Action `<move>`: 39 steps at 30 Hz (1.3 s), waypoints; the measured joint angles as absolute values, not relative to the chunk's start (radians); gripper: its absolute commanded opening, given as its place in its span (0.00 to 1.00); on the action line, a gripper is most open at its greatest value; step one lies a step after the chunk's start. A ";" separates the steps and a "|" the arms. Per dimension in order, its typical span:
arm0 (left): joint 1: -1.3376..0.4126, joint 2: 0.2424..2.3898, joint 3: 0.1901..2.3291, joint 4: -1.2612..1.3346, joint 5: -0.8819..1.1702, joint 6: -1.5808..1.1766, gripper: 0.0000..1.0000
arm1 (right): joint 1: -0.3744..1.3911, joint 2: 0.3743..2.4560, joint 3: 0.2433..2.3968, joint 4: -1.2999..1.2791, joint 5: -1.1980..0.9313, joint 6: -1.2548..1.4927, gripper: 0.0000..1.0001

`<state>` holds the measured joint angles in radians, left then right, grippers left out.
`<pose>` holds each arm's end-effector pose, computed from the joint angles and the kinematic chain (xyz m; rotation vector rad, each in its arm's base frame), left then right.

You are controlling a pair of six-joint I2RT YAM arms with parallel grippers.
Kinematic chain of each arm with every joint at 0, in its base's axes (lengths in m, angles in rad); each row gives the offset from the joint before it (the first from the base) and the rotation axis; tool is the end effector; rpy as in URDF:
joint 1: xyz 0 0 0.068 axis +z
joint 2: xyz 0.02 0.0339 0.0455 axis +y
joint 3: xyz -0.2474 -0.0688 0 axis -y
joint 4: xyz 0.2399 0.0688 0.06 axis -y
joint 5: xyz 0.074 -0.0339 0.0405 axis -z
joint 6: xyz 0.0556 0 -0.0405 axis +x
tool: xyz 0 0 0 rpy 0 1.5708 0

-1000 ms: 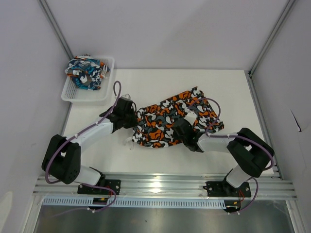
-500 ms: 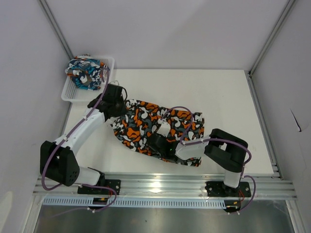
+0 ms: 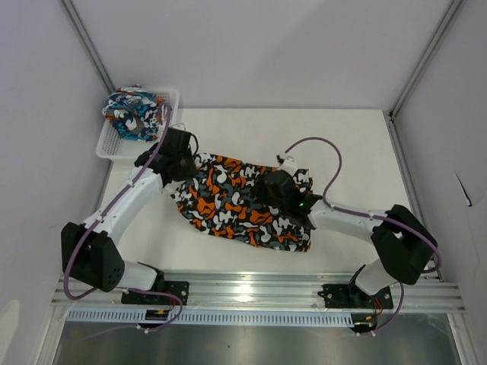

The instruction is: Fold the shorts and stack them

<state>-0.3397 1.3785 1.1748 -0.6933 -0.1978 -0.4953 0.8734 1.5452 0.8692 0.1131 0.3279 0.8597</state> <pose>0.2865 -0.0897 0.2661 -0.2749 2.4323 -0.1255 0.2356 0.2533 0.1899 0.1829 2.1694 0.6789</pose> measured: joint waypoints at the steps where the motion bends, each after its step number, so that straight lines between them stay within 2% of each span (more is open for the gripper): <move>1: -0.340 1.380 1.178 -0.696 -0.200 -0.495 0.00 | 0.834 1.518 0.863 0.104 0.307 0.846 0.39; 6: -0.340 1.401 1.194 -0.701 -0.208 -0.492 0.00 | 0.641 1.429 0.844 0.015 0.230 0.778 0.42; 10: -0.340 1.414 1.208 -0.706 -0.207 -0.488 0.00 | 0.493 1.411 0.831 -0.037 0.150 0.723 0.38; 13: -0.340 1.420 1.222 -0.707 -0.207 -0.488 0.00 | 0.455 1.413 0.828 -0.056 0.100 0.696 0.33; 16: -0.340 1.437 1.249 -0.725 -0.207 -0.488 0.00 | 0.464 1.435 0.834 -0.048 0.039 0.679 0.16; 17: -0.340 1.443 1.258 -0.728 -0.207 -0.488 0.00 | 0.471 1.454 0.843 -0.046 0.019 0.677 0.05; 18: -0.340 1.451 1.271 -0.736 -0.207 -0.487 0.00 | 0.478 1.478 0.855 -0.040 0.002 0.678 0.00; 25: -0.340 1.531 1.418 -0.844 -0.207 -0.487 0.00 | 0.542 1.642 0.947 0.029 -0.083 0.698 0.00; 34: -0.349 1.707 1.769 -1.074 -0.262 -0.487 0.00 | 0.698 1.805 0.999 0.126 -0.086 0.751 0.00; 39: -0.350 1.741 1.826 -1.145 -0.290 -0.488 0.00 | 0.796 1.891 1.023 0.184 -0.094 0.781 0.00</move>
<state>-0.3504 1.7412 1.8256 -1.1454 -0.2905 -0.4881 0.7963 1.8908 1.0225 0.1837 -0.0940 0.7807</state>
